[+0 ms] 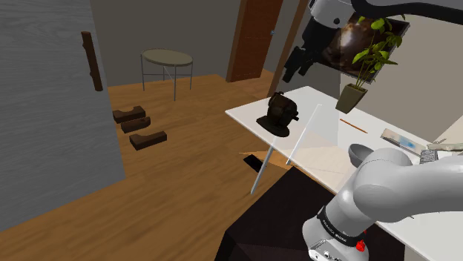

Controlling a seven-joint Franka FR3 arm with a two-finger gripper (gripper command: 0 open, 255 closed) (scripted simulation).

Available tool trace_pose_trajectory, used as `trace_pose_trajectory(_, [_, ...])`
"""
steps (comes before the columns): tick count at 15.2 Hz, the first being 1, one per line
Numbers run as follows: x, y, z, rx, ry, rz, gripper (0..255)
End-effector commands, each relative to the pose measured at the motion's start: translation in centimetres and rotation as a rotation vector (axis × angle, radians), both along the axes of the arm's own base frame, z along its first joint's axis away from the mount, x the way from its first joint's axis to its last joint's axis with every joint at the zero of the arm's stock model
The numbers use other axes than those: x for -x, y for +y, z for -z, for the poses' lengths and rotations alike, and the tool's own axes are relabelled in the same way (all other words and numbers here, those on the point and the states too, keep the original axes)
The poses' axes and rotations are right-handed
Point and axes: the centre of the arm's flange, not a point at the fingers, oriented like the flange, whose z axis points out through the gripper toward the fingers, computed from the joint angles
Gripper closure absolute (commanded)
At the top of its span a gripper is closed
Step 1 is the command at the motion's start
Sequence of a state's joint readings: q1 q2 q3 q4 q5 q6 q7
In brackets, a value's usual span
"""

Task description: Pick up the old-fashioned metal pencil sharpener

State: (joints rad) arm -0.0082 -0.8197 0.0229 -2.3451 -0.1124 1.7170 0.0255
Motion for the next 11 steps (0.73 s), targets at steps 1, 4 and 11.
trace_pose_trajectory(1, [0.0, 0.0, 0.0, 0.000, 0.000, 0.000, 0])
trace_pose_trajectory(4, [-1.4, -3.6, 1.8, -0.027, 0.021, 0.036, 0])
trace_pose_trajectory(11, [-4.0, -12.1, 6.5, -0.092, 0.069, 0.121, 0])
